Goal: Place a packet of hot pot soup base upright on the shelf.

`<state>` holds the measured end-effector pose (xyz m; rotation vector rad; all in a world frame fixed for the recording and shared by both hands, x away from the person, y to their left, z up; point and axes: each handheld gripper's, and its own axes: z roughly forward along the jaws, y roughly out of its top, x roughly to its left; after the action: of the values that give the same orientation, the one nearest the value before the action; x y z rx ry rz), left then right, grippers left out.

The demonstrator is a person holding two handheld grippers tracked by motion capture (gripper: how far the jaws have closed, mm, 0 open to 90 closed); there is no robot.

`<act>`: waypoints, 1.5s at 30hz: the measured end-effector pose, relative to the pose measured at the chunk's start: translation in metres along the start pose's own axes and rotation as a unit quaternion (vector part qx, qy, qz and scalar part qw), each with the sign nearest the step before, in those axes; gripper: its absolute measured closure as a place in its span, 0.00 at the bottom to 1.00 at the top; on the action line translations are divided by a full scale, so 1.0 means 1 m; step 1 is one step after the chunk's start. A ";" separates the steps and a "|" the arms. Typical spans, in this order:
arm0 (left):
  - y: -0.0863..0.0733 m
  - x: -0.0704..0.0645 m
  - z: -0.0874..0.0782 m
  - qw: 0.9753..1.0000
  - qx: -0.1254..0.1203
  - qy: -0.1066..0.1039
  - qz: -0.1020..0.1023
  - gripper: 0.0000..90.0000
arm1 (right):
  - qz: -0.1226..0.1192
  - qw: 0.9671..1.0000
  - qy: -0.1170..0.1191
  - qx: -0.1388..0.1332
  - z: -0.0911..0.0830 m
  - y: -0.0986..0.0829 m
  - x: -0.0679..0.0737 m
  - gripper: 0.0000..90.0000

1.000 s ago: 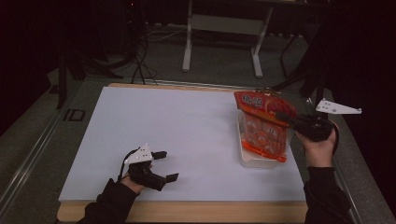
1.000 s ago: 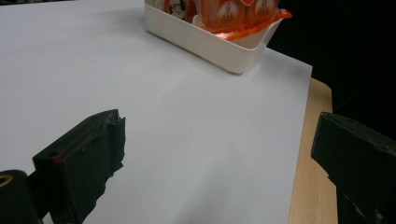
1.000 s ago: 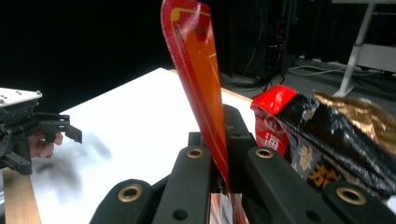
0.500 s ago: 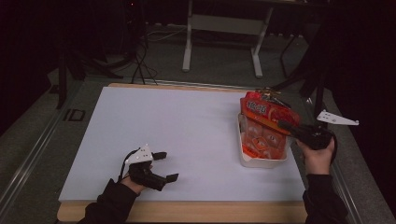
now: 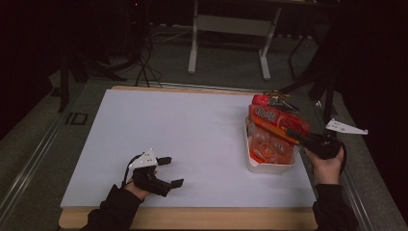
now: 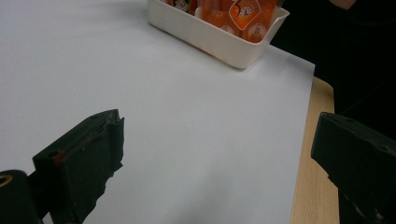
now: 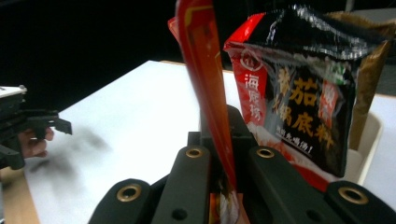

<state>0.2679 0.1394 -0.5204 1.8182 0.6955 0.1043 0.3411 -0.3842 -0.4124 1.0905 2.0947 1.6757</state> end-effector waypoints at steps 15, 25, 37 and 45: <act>-0.003 0.001 0.000 1.000 -0.001 0.002 -0.002 0.03 | -0.040 0.998 -0.029 -0.033 -0.012 0.050 0.037 0.58; -0.003 0.001 -0.003 1.000 -0.003 0.008 0.004 0.03 | -0.073 0.997 -0.007 -0.039 -0.008 0.069 0.072 0.40; -0.004 0.000 -0.003 1.000 -0.006 0.005 0.006 0.03 | -0.087 0.994 0.061 -0.016 0.023 0.045 0.102 0.27; -0.004 0.000 -0.004 1.000 -0.005 0.003 0.006 0.03 | -0.089 0.992 0.092 0.007 0.044 0.020 0.111 0.17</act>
<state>0.2647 0.1432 -0.5226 1.8130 0.6866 0.1225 0.2988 -0.2751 -0.3800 0.7511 2.2433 1.7326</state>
